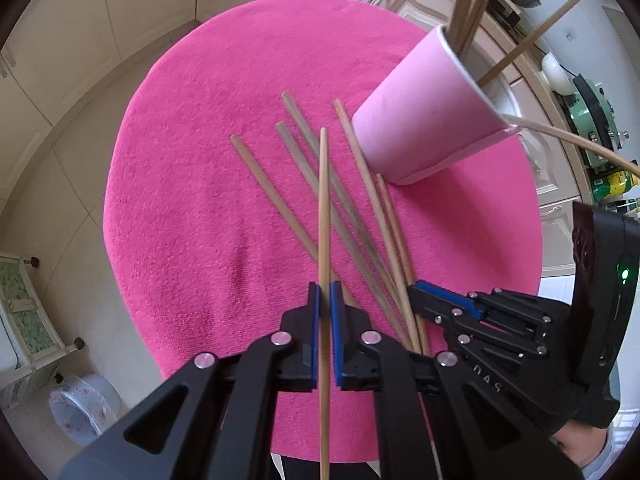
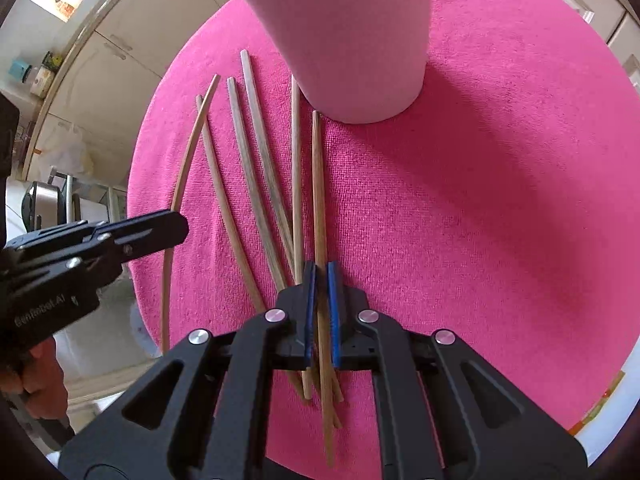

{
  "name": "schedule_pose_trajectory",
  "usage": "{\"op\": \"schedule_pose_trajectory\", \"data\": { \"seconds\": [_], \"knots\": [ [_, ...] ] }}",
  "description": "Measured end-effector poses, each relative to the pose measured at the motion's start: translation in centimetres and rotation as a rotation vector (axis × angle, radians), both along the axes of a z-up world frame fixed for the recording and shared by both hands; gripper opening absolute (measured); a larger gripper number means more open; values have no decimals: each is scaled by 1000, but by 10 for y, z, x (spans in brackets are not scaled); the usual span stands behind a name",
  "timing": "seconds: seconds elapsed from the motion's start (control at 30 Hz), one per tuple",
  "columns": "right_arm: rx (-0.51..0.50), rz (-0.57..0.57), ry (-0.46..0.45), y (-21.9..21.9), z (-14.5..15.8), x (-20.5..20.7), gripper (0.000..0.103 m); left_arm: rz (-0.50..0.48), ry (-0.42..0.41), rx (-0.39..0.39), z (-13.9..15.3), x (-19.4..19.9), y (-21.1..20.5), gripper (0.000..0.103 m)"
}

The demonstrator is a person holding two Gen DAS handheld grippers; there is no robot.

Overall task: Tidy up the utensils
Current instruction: 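Close the left gripper on a chopstick while the right gripper grasps another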

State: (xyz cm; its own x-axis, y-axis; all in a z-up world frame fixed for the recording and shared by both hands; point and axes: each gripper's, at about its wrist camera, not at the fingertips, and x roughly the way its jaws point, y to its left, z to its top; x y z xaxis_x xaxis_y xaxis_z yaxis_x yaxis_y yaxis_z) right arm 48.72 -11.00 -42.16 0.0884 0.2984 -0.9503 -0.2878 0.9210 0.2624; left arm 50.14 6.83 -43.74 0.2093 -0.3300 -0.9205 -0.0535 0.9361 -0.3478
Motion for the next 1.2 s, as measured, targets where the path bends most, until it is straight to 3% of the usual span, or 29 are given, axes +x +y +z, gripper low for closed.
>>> {"op": "schedule_pose_trajectory", "data": {
  "seconds": [0.37, 0.63, 1.2],
  "knots": [
    [94, -110, -34, -56, 21, -15, 7, -6, -79, -3, 26, 6, -6, 5],
    [42, -30, -15, -21, 5, 5, 7, -5, -51, 3, 18, 5, -7, 5],
    [27, -6, 55, 2, 3, 25, 7, 20, -24, -5, 12, 9, -4, 5]
  ]
}}
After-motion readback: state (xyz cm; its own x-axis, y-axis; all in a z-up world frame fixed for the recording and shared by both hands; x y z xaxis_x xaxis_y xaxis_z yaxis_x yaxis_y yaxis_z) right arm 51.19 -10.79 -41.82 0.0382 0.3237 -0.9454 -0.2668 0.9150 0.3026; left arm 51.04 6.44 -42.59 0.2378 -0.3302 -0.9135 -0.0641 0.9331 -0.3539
